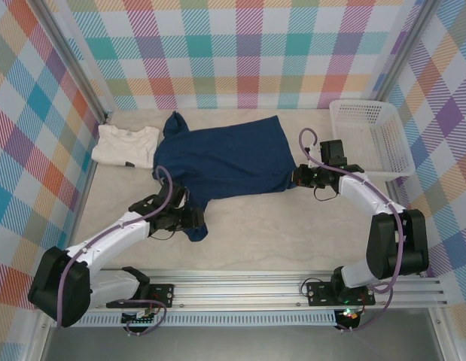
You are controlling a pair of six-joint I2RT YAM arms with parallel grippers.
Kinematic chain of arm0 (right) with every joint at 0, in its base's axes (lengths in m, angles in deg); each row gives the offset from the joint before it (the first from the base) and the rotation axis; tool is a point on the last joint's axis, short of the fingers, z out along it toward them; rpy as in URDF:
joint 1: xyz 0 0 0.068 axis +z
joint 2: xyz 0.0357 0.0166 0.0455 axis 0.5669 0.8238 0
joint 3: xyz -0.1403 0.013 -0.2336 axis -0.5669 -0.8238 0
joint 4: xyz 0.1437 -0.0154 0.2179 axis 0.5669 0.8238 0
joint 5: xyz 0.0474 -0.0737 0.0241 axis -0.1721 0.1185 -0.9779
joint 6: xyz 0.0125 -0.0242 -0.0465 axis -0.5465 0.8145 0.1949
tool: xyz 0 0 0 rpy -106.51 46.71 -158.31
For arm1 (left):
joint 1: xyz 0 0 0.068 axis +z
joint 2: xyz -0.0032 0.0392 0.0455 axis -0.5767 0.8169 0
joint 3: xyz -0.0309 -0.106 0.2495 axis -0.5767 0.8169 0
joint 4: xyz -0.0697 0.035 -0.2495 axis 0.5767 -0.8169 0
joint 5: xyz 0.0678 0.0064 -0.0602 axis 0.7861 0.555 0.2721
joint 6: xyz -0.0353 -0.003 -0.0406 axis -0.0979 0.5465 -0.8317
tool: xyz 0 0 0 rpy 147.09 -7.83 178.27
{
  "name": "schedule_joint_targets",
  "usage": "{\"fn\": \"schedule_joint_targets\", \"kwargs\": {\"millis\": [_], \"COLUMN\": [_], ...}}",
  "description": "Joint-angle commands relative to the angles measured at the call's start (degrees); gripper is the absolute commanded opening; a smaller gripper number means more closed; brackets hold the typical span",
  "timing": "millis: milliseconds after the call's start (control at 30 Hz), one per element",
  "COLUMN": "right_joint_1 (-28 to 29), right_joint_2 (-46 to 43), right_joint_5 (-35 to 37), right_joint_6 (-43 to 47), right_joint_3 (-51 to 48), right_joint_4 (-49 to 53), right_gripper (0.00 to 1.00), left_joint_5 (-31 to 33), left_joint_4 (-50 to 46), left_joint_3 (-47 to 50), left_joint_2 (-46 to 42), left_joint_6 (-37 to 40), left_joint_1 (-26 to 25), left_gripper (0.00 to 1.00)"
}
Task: Fold the inside-out t-shirt
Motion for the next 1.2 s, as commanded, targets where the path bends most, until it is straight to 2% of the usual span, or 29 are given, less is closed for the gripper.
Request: {"fn": "schedule_joint_targets", "kwargs": {"millis": [0,100,233,433,500,633,700,767,833,867,967,1067,1167], "right_joint_1": [0.32,0.43,0.48,0.49,0.52,0.52,0.52,0.52,0.52,0.54,0.6,0.6,0.59], "right_joint_2": [-0.55,-1.03,-1.3,-1.64,-1.99,-2.62,-2.84,-2.97,-2.82,-2.71,-2.97,-3.16,-2.69], "right_joint_5": [-1.06,-0.74,-0.36,-0.43,-0.43,-0.35,-0.43,-0.35,-0.5,-0.6,-0.44,-0.01,-0.3], "right_joint_6": [-0.09,-0.1,0.17,0.18,0.14,-0.01,0.01,0.07,0.05,0.07,0.25,0.41,0.27], "right_joint_3": [-0.16,-0.34,-0.52,-0.52,-0.52,-0.77,-0.93,-1.19,-1.21,-1.09,-1.03,-1.39,-1.39], "right_joint_4": [0.68,0.78,1.13,1.17,1.21,1.11,1.17,1.01,1.0,1.08,1.43,1.26,1.26], "right_gripper": [0.0,0.0,0.0,0.0,0.0,0.0,0.0,0.0,0.0,0.0,0.0,0.0,0.0], "left_joint_5": [3.13,2.17,-1.03,-4.07,-5.64,-7.73,-2.97,6.3,9.9,8.86,3.83,-1.59,-5.41], "left_joint_4": [-1.32,-0.47,1.78,3.82,4.65,6.06,2.76,-2.67,-4.84,-4.84,-2.01,2.65,4.35], "left_joint_3": [-0.8,-1.62,-1.56,-2.52,-3.22,-4.97,-6.06,-6.59,-5.64,-4.94,-2.57,-1.41,-1.8], "left_joint_2": [2.91,5.11,4.53,3.17,2.62,1.82,1.12,0.48,1.04,1.84,3.47,5.14,8.29], "left_joint_6": [0.61,1.14,1.03,2.53,2.89,3.0,2.61,1.76,1.8,1.67,1.4,0.96,0.9], "left_joint_1": [0.05,0.05,-0.03,-0.27,-0.75,-2.88,-3.72,-3.65,-2.31,-0.92,1.38,1.7,1.56], "left_gripper": [0.64,0.59,0.37,0.13,0.06,0.01,0.04,0.21,0.41,0.47,0.58,0.63,0.64]}}
